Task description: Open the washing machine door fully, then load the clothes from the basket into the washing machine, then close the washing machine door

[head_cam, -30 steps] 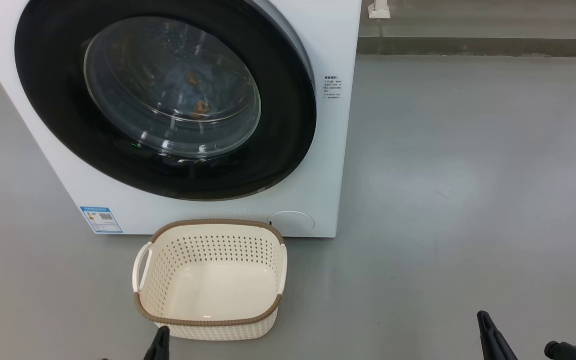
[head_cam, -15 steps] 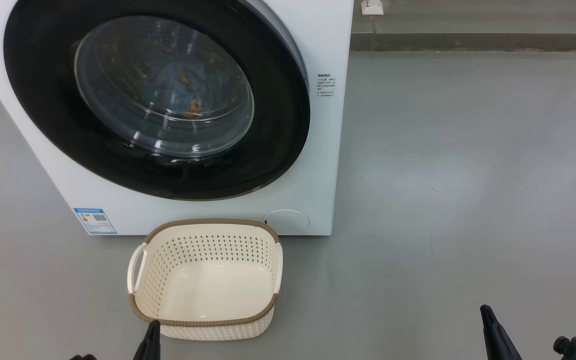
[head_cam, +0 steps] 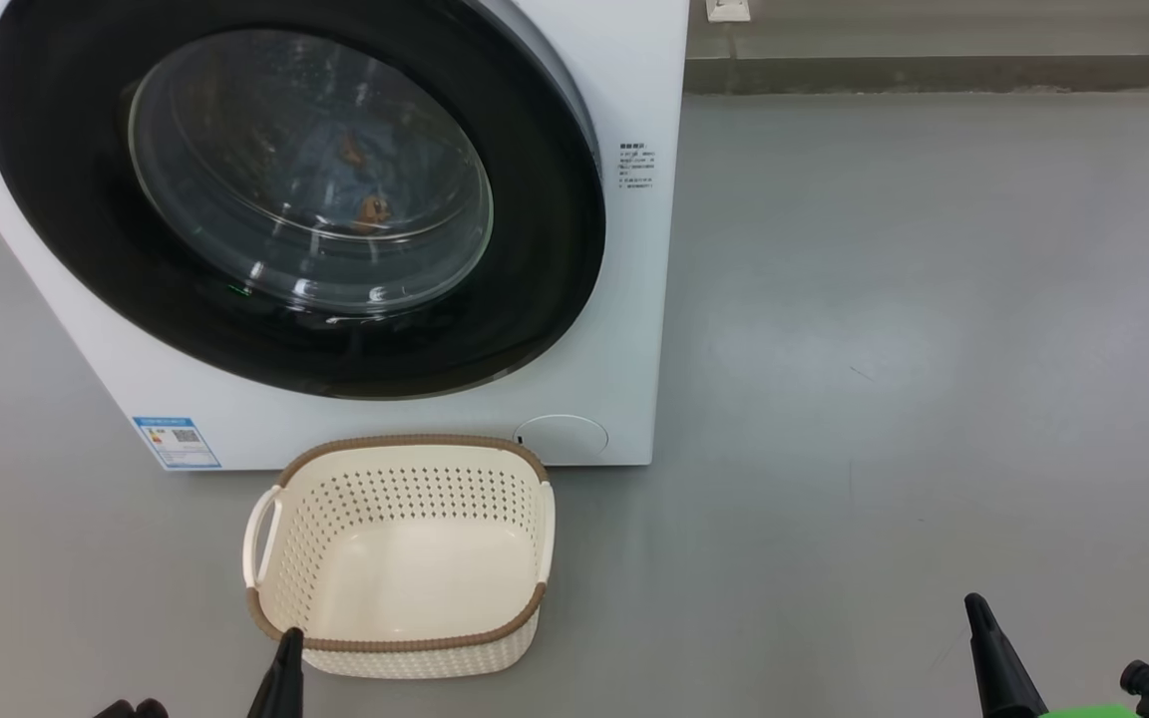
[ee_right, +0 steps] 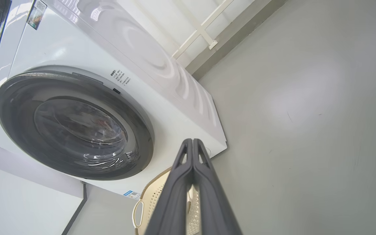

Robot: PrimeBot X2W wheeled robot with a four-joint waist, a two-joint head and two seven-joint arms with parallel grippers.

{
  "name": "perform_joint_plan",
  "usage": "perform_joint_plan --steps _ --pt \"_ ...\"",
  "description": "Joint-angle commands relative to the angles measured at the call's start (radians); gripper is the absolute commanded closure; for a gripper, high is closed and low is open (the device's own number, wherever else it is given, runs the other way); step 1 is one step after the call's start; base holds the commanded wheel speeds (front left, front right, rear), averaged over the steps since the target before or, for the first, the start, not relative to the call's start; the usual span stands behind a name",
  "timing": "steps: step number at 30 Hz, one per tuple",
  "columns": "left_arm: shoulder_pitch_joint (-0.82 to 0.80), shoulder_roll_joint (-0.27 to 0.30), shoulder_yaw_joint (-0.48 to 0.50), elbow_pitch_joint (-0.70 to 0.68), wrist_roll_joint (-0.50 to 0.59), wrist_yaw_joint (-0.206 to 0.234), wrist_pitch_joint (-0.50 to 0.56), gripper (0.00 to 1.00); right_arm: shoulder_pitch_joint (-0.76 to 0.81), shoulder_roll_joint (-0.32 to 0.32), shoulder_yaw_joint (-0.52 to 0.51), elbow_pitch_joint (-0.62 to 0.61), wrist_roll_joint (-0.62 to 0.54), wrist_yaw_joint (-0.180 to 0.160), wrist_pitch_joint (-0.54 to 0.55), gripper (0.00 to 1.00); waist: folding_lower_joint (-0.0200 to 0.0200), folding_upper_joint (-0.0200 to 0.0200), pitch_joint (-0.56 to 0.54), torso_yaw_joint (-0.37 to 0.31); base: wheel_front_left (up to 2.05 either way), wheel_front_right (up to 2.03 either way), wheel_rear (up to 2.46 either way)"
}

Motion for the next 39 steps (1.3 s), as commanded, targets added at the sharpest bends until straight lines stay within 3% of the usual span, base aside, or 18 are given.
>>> perform_joint_plan --steps 1,39 --pt "-0.048 0.017 0.025 -0.019 -0.023 -0.001 0.004 1.00 -0.049 -0.009 0.007 -0.021 0.025 -0.003 0.006 1.00 -0.0001 -0.0001 0.001 -0.001 0.00 0.00 0.00" --pt "-0.107 0.022 0.112 -0.004 -0.401 -0.002 0.110 1.00 -0.118 -0.014 -0.005 -0.008 0.432 -0.005 0.115 1.00 -0.0001 -0.0001 0.018 -0.043 0.00 0.00 0.00"
